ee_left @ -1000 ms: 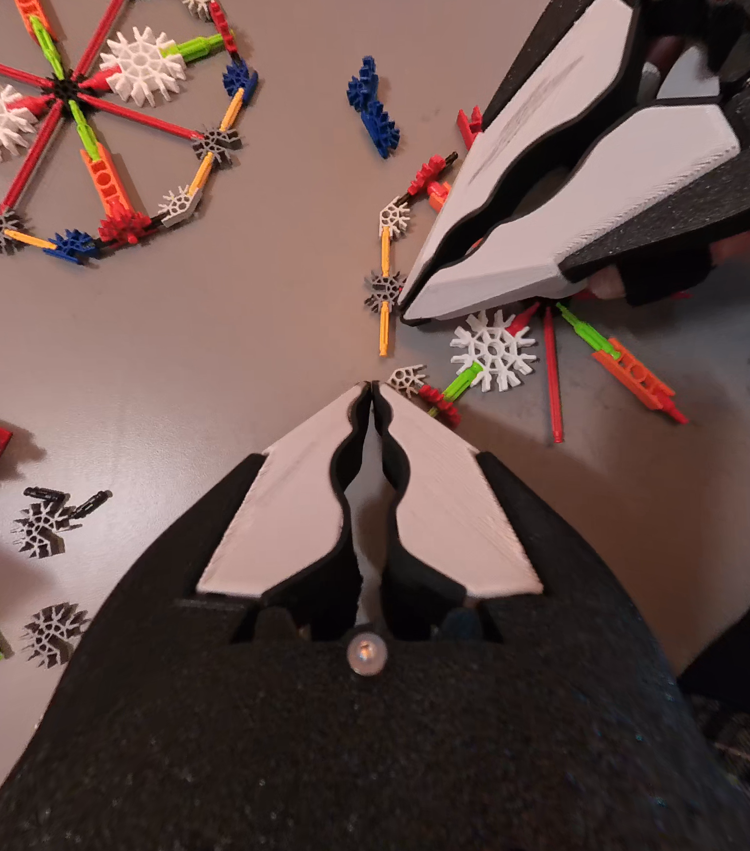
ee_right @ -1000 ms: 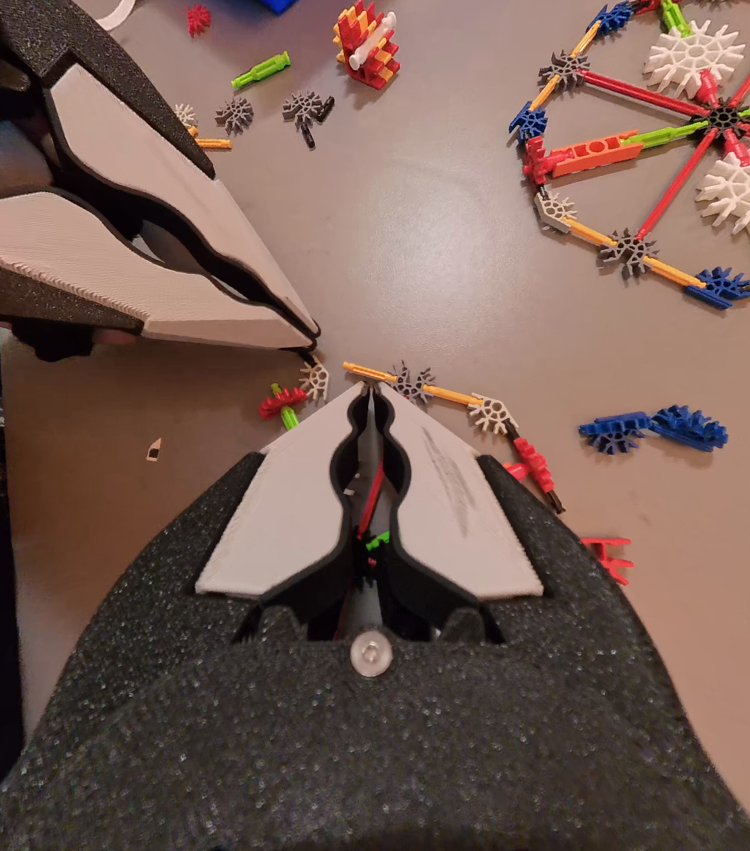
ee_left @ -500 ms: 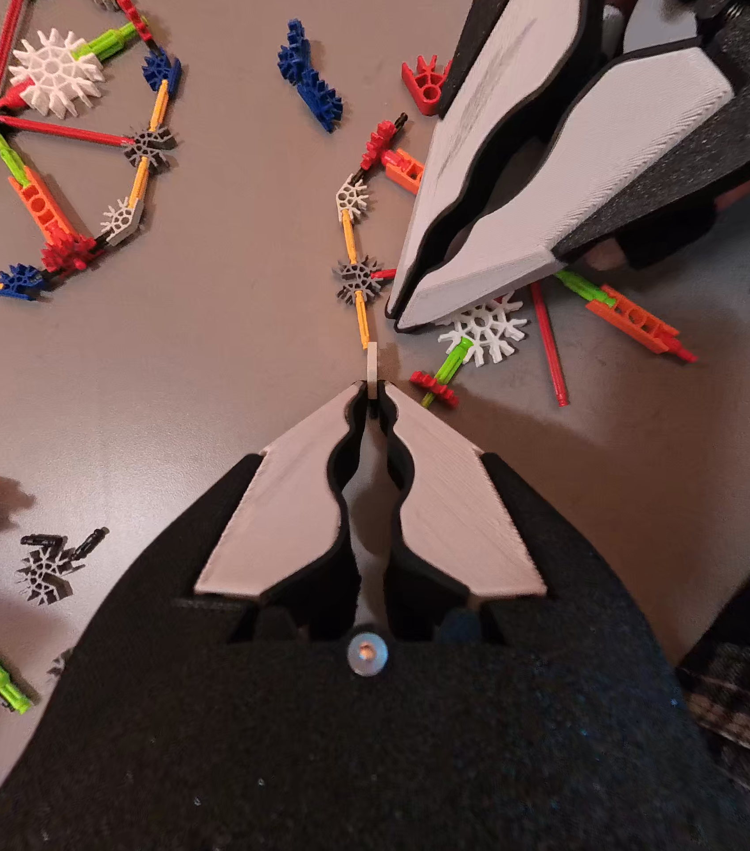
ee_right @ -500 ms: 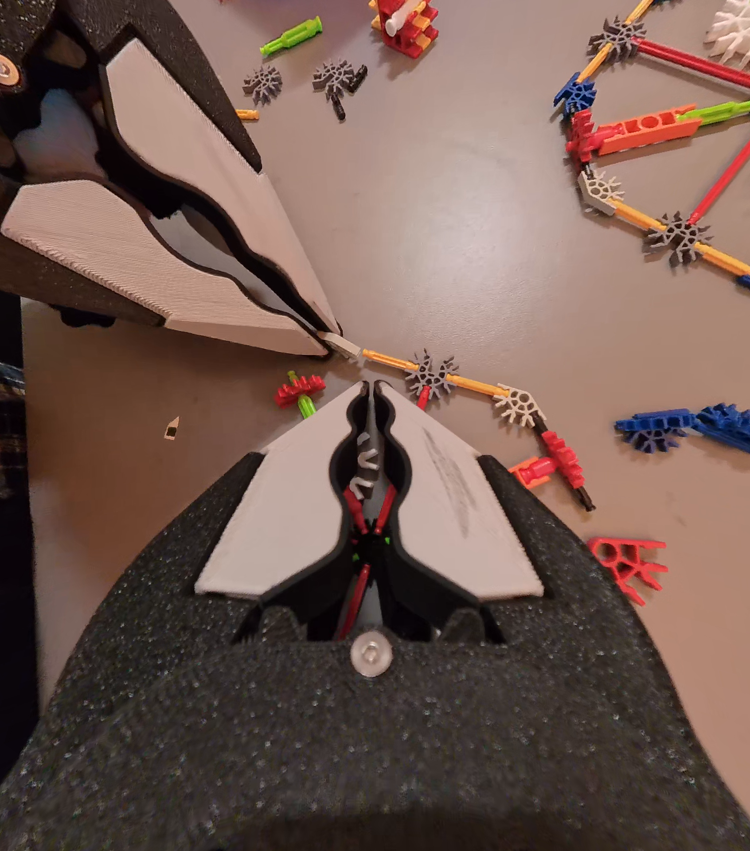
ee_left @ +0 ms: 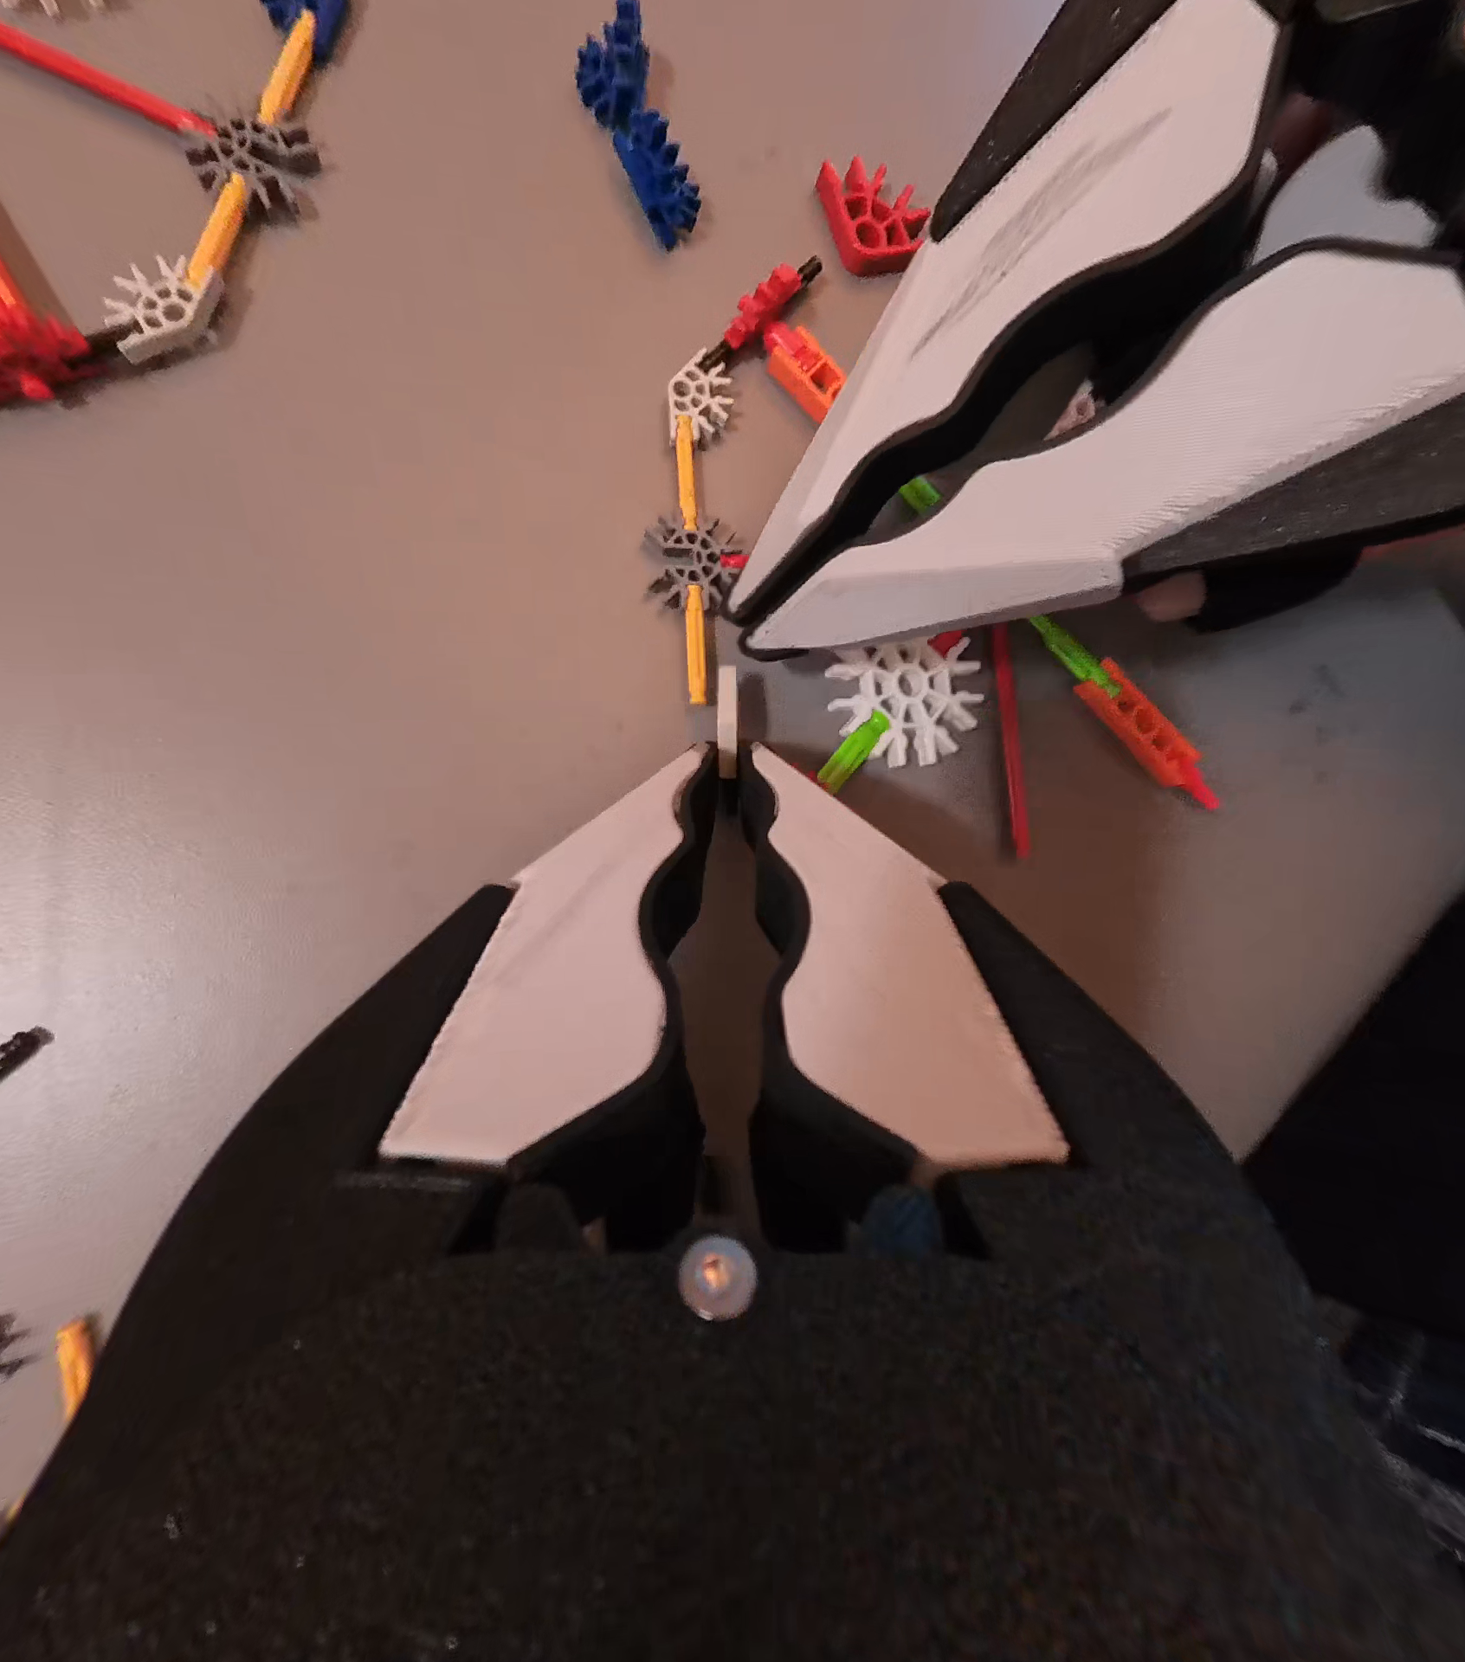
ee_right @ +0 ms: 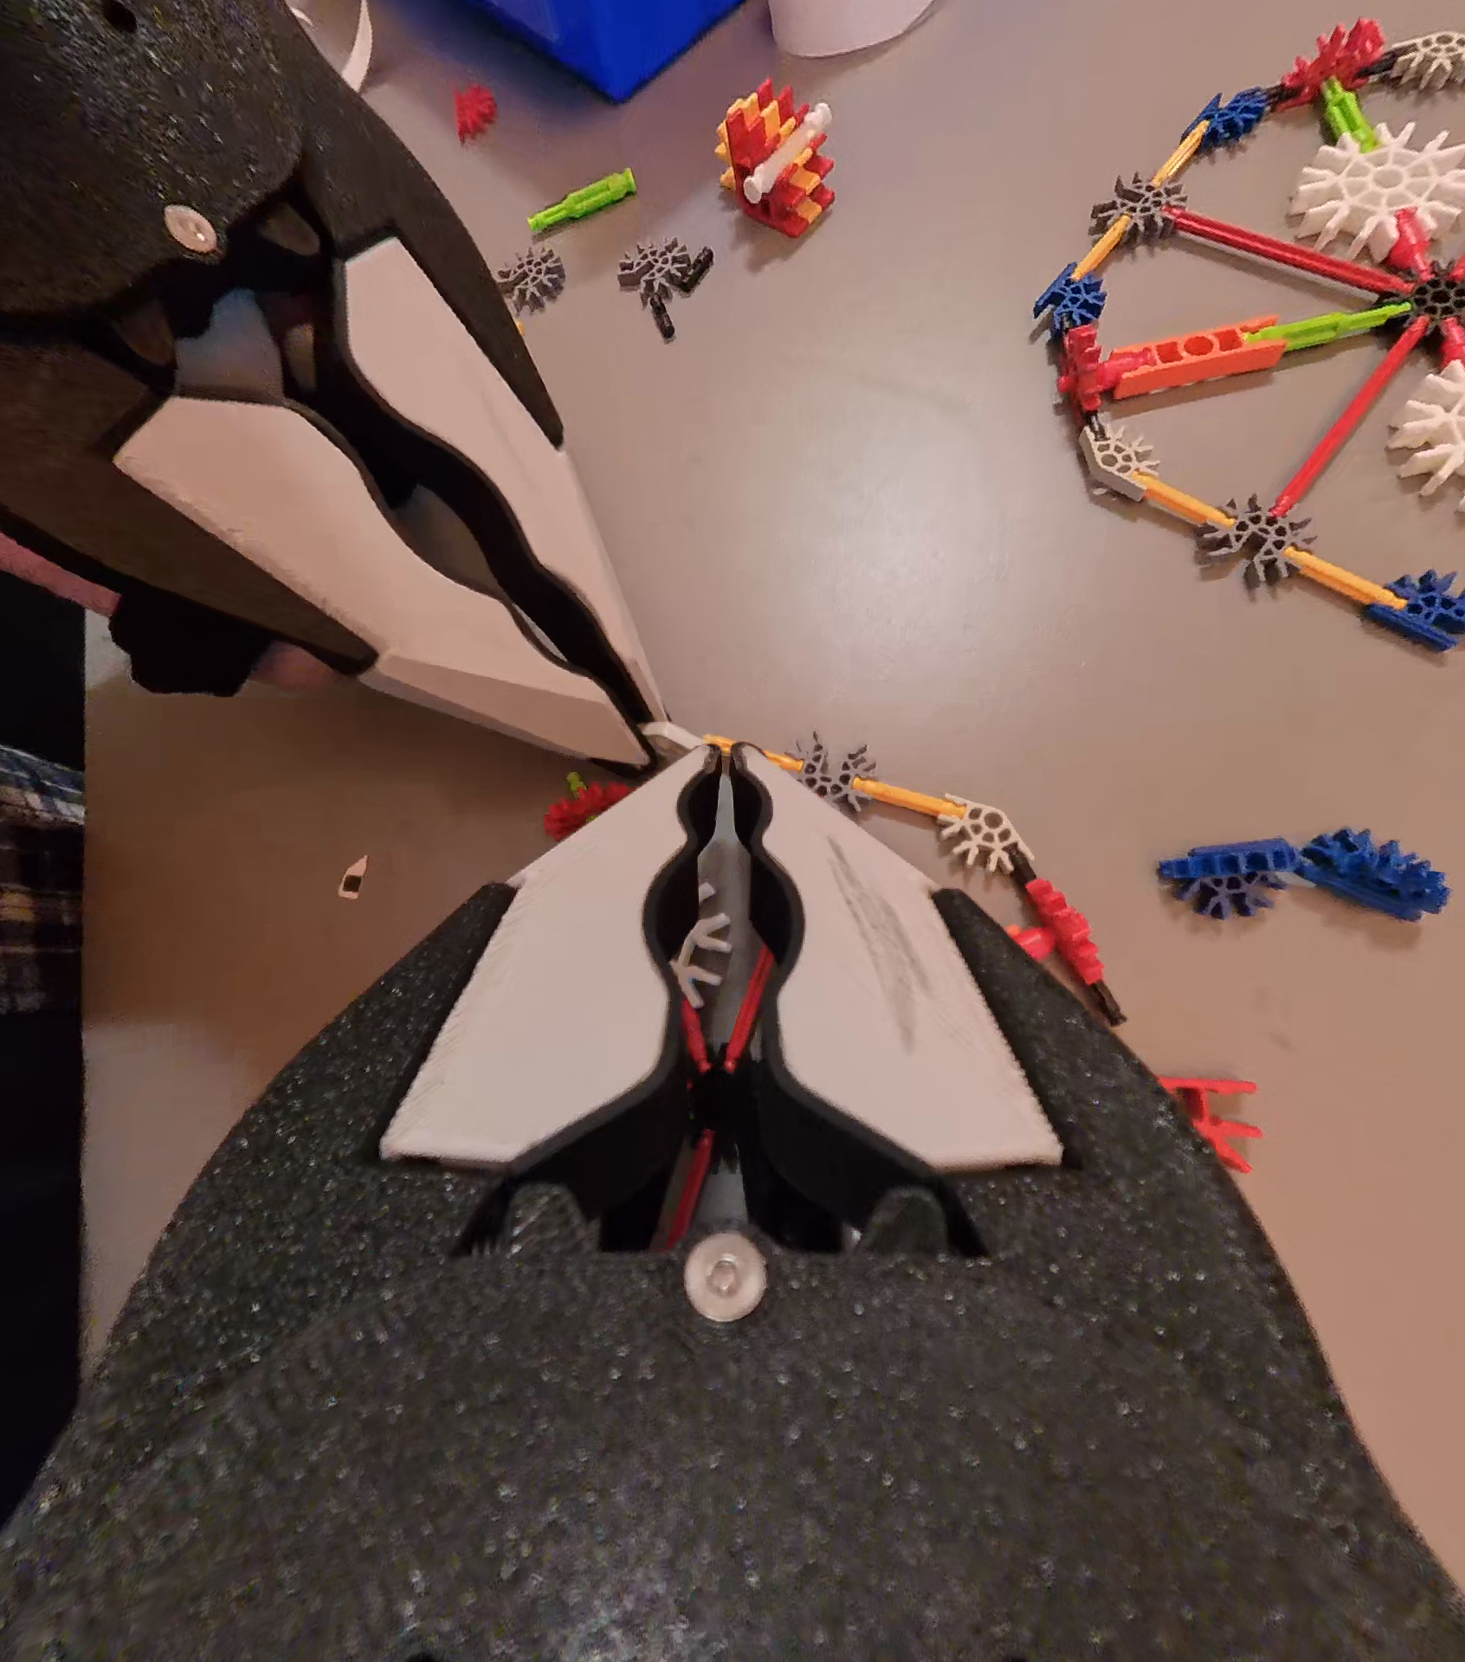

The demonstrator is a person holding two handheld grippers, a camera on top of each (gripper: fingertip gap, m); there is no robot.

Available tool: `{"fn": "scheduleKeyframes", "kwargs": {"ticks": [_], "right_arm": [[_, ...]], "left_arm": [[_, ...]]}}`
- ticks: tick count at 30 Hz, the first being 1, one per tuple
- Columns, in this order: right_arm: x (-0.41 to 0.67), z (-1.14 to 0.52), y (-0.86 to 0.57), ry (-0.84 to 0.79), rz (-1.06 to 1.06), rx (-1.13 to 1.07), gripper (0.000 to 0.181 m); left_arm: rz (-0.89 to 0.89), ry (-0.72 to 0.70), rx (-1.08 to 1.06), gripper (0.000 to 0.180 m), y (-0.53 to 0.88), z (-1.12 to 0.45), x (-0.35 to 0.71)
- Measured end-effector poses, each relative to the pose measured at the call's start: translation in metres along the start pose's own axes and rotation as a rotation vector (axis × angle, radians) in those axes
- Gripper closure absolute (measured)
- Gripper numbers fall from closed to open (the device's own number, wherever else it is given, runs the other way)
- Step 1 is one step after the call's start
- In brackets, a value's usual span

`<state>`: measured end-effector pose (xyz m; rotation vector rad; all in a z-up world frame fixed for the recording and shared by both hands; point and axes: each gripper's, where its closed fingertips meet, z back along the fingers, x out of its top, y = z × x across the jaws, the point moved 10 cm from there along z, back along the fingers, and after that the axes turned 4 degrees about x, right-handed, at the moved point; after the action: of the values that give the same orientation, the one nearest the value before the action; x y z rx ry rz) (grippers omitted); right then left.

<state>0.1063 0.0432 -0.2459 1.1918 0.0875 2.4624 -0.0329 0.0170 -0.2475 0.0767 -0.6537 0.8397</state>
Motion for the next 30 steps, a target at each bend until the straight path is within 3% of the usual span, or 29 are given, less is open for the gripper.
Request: {"fn": "scheduleKeyframes", "kwargs": {"ticks": [5, 30], "right_arm": [[0.000, -0.008, -0.001, 0.023, 0.017, -0.011, 0.181], [0.005, -0.016, 0.003, 0.087, 0.052, -0.024, 0.181]], "left_arm": [[0.090, -0.016, -0.038, 0.177, 0.005, 0.000, 0.000], [0.179, -0.009, -0.064, 0.177, 0.013, 0.003, -0.004]]}}
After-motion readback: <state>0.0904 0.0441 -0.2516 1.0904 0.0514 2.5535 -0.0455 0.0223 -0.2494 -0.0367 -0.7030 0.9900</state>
